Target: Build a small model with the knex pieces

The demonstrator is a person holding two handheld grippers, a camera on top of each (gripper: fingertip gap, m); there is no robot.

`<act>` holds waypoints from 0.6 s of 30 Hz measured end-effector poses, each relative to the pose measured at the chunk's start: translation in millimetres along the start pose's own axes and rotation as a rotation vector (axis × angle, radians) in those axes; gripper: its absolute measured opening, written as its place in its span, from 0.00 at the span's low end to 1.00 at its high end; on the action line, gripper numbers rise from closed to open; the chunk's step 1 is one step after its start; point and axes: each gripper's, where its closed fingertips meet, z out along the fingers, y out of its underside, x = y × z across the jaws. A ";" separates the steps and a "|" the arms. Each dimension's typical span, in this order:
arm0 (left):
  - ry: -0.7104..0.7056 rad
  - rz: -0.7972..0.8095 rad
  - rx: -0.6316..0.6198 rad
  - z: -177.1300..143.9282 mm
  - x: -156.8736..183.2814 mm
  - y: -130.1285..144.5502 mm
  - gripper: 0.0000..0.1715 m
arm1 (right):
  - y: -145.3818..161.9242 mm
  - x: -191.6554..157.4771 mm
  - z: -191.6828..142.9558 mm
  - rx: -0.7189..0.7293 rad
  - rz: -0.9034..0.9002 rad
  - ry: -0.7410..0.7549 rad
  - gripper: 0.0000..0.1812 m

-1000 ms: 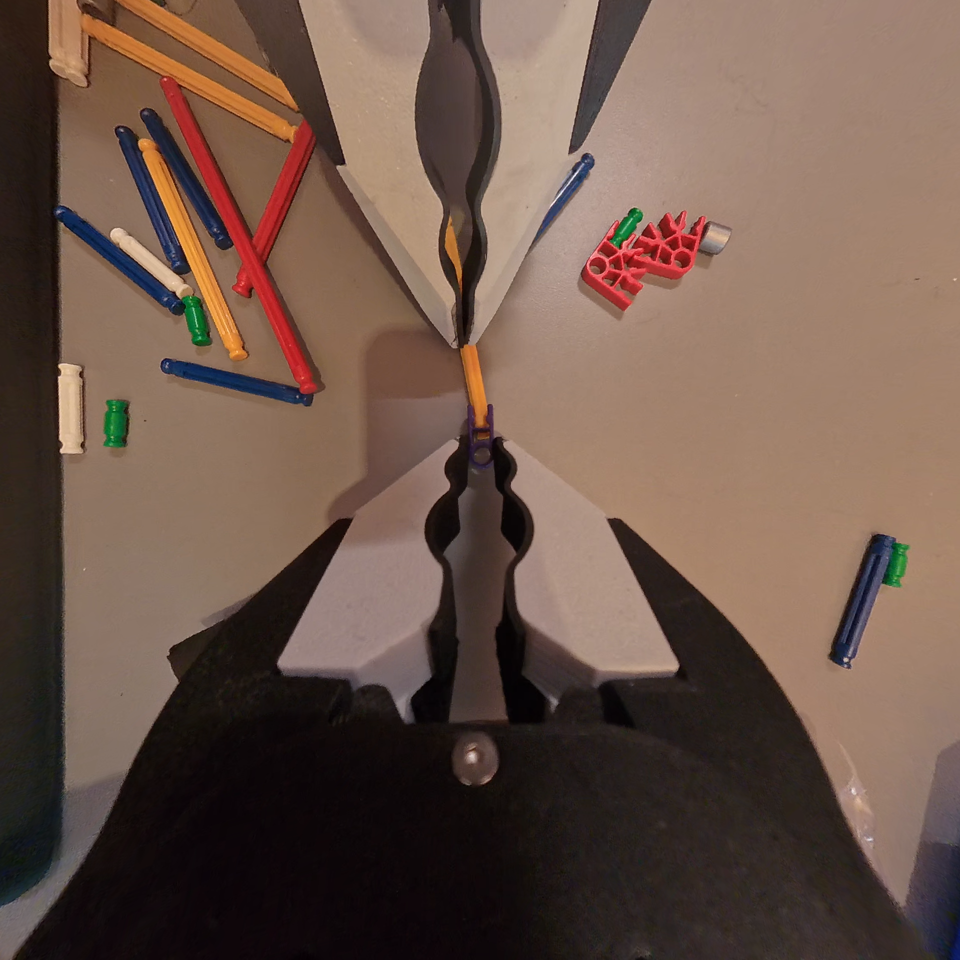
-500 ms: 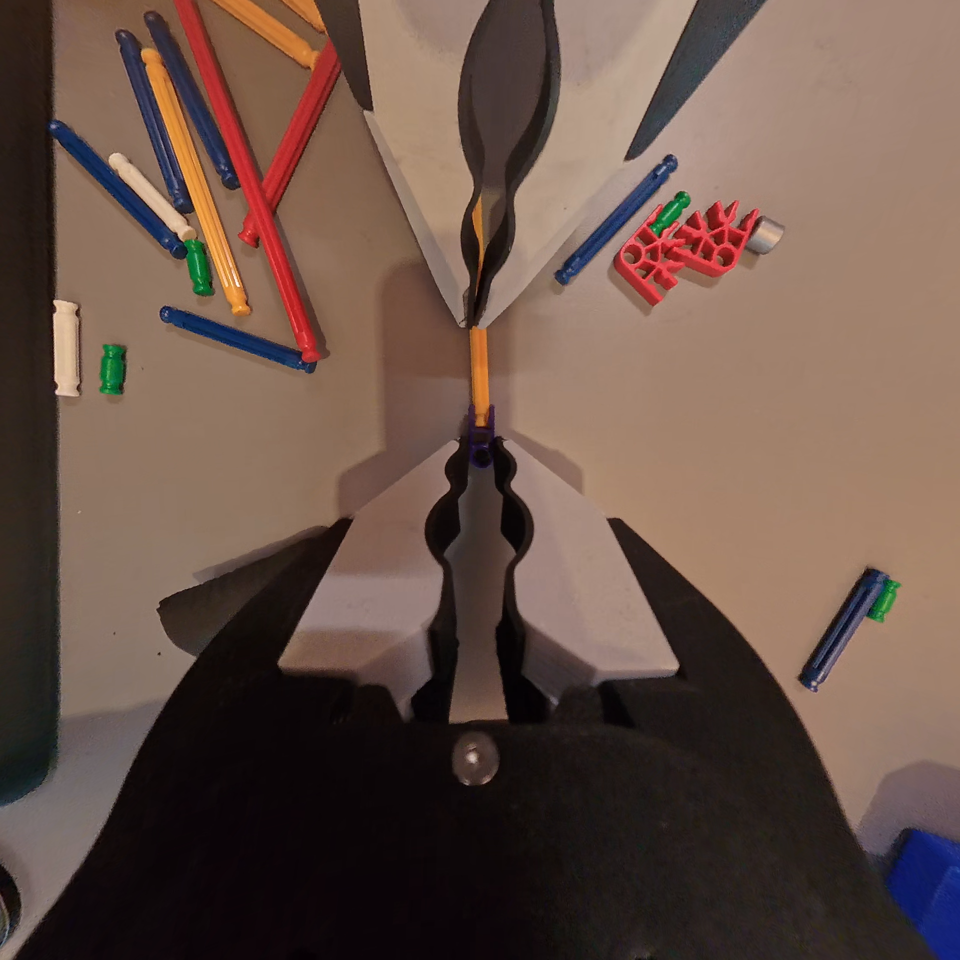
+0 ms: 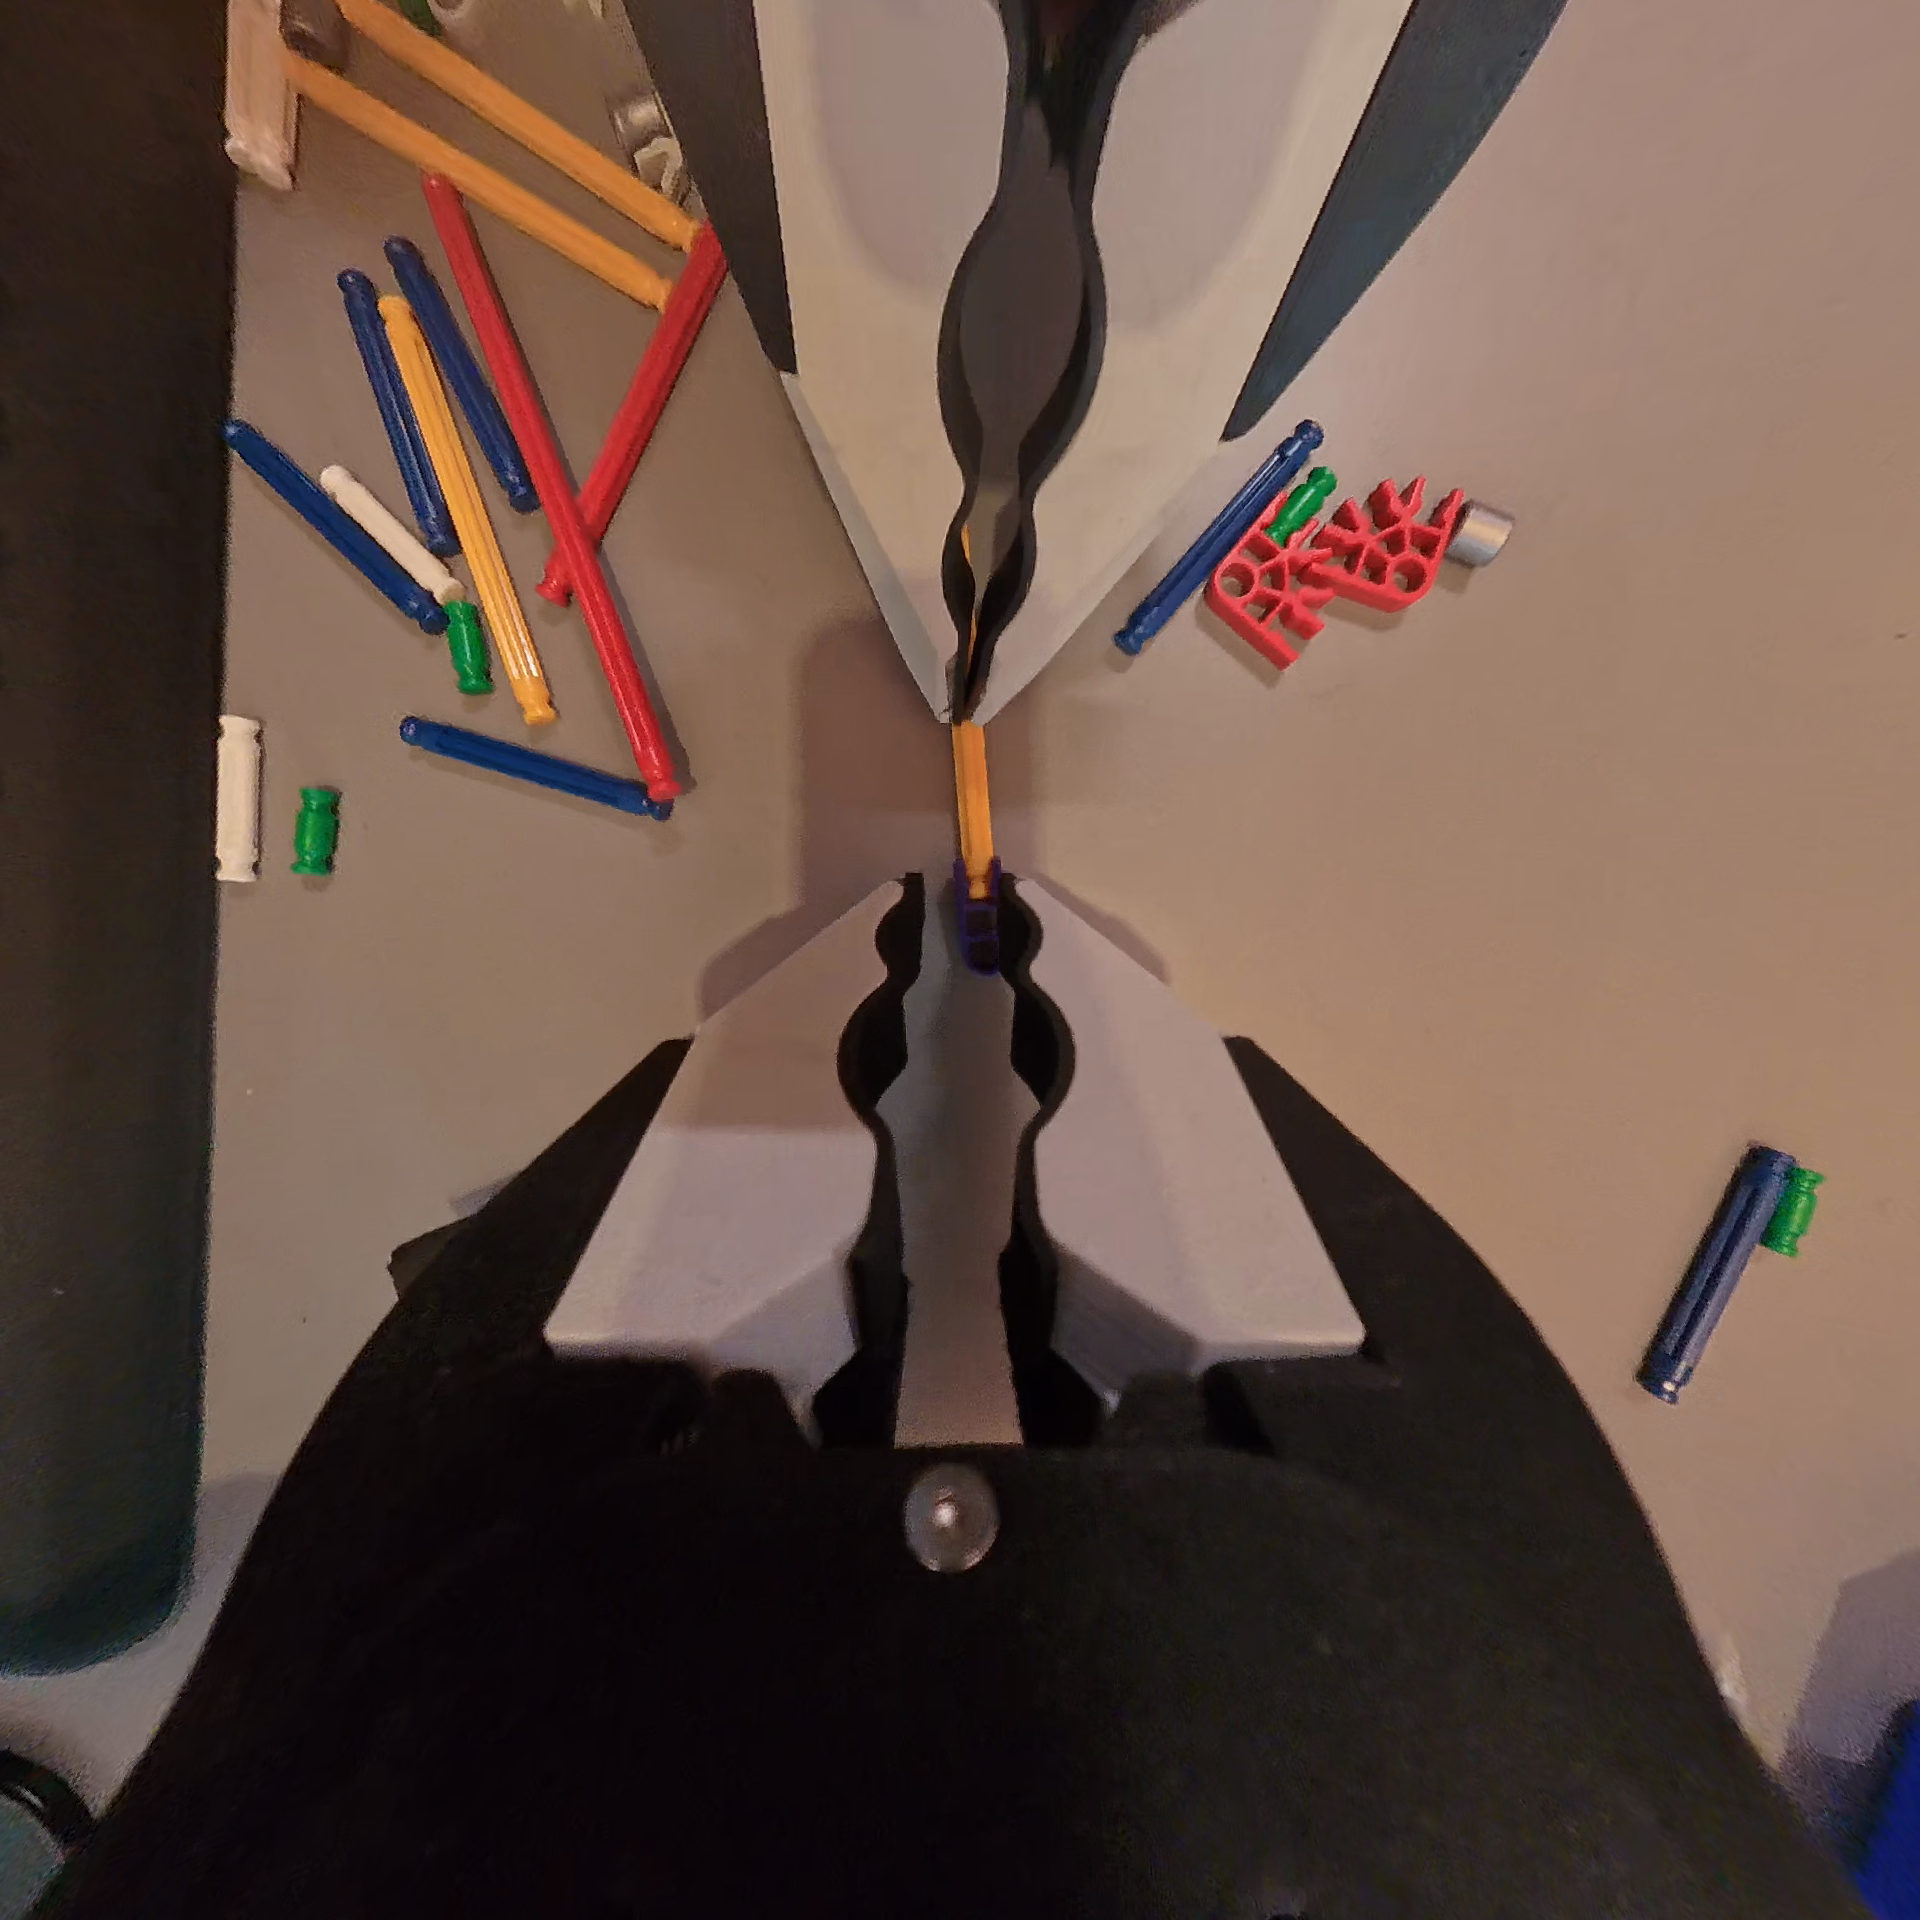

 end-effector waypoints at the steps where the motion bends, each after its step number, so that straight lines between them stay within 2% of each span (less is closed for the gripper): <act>1: 0.001 0.001 0.000 0.0 -0.1 -0.1 0.00 | -0.5 0.3 0.6 0.007 0.007 0.002 0.04; 3: 0.003 0.004 -0.002 0.1 -0.2 -0.1 0.00 | 0.3 1.9 2.3 0.014 0.015 0.007 0.00; 9: 0.007 0.008 -0.004 0.1 -0.6 -0.1 0.00 | 0.4 2.9 4.1 0.030 0.043 0.001 0.00; 13: 0.008 0.007 -0.002 0.1 -0.6 -0.2 0.00 | -6.4 6.1 -6.3 0.055 0.058 0.014 0.00; 18: 0.016 0.007 -0.005 0.1 -0.7 -0.2 0.00 | -0.7 7.9 -3.1 0.017 0.041 0.009 0.00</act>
